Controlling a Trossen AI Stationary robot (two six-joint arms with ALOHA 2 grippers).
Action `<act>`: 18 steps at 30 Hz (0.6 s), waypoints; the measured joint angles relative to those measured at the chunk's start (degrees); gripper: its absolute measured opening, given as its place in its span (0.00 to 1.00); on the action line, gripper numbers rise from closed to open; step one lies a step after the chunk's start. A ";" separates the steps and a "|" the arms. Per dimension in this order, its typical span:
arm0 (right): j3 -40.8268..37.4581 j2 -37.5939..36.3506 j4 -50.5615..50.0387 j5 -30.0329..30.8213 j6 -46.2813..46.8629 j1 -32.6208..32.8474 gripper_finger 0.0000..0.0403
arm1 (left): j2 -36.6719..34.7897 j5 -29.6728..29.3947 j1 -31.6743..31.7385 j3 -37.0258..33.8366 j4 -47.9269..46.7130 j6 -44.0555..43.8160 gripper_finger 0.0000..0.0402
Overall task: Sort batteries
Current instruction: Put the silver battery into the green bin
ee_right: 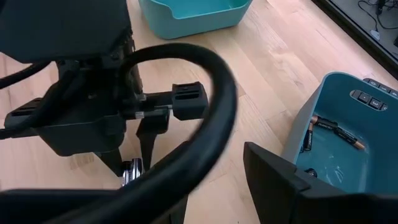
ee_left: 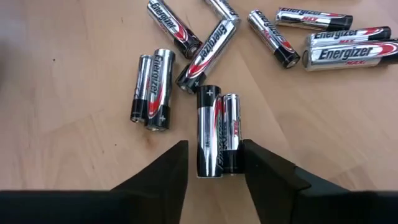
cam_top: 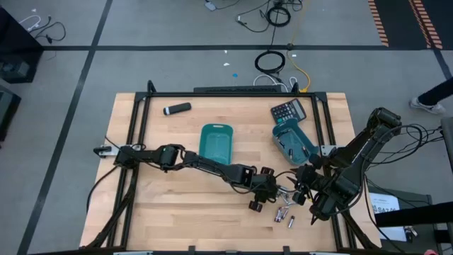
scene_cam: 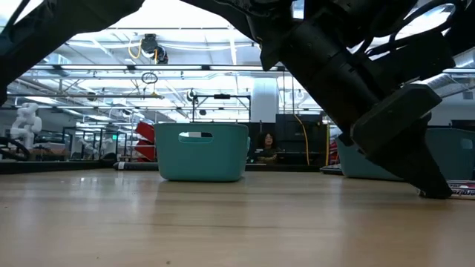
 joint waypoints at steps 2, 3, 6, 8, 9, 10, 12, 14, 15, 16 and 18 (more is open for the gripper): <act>0.00 -0.01 0.00 -0.01 0.00 0.00 0.34 | 0.00 0.04 0.07 0.03 -0.02 -0.15 0.44; 0.00 0.00 0.00 0.00 0.00 0.00 0.34 | 0.00 0.04 0.07 0.04 0.00 -0.15 0.45; 0.01 -0.02 0.00 -0.02 0.00 0.00 0.34 | 0.00 0.04 0.17 0.07 -0.19 -0.15 0.47; 0.02 -0.02 0.00 0.00 0.00 -0.02 0.34 | -0.02 0.35 0.45 0.11 -0.96 -0.77 0.47; 0.02 -0.02 0.02 0.00 0.00 0.00 0.34 | -0.04 0.62 0.71 0.15 -1.50 -1.59 0.47; 0.02 -0.02 0.02 0.00 0.00 0.00 0.34 | -0.06 1.14 1.00 0.18 -2.13 -2.53 0.47; 0.02 -0.02 0.01 0.00 0.04 -0.01 0.34 | -0.16 2.51 1.73 0.22 -3.52 -4.43 0.47; 0.02 -0.02 0.00 0.00 0.26 -0.04 0.34 | -0.23 3.86 2.37 0.29 -4.69 -6.10 0.47; 0.02 -0.02 0.00 -0.01 0.26 -0.04 0.34 | -0.26 4.50 2.60 0.31 -5.21 -6.90 0.47; 0.02 -0.02 0.00 -0.05 0.28 -0.02 0.34 | -0.26 5.36 2.82 0.33 -5.58 -7.02 0.47; 0.02 -0.02 0.10 -0.07 0.28 0.00 0.34 | -0.28 6.64 3.18 0.33 -5.93 -7.00 0.47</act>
